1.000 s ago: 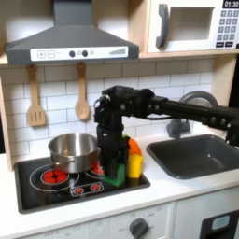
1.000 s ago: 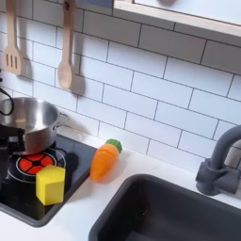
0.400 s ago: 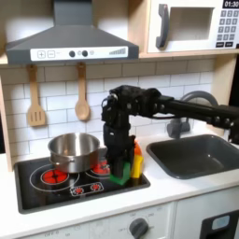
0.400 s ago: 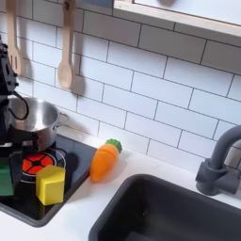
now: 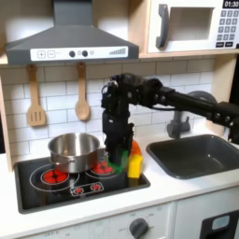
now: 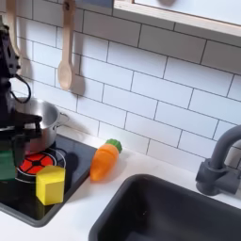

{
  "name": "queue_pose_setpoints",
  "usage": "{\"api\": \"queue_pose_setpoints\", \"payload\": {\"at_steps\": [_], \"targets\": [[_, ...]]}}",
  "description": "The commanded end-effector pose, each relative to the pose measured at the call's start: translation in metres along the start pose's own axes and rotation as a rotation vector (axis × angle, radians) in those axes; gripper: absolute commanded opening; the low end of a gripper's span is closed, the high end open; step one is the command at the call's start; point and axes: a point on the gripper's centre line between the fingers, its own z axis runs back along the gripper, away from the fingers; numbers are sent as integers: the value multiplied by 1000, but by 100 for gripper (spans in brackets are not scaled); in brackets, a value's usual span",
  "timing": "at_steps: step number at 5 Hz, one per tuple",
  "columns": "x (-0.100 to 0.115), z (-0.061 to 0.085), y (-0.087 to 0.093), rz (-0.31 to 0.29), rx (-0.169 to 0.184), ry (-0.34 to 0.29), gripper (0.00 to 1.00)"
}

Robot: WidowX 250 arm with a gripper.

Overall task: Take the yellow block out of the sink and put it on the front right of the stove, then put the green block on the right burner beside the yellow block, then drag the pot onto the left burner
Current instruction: 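Put the green block on the right burner beside the yellow block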

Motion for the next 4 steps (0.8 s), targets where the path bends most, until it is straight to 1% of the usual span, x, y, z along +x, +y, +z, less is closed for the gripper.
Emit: {"api": "queue_pose_setpoints", "payload": {"at_steps": [1, 3, 4], "targets": [[6, 3, -8, 7, -9, 16, 0], [4, 2, -14, -6, -25, 38, 0], [-2, 4, -20, -48, -33, 36, 0]]}}
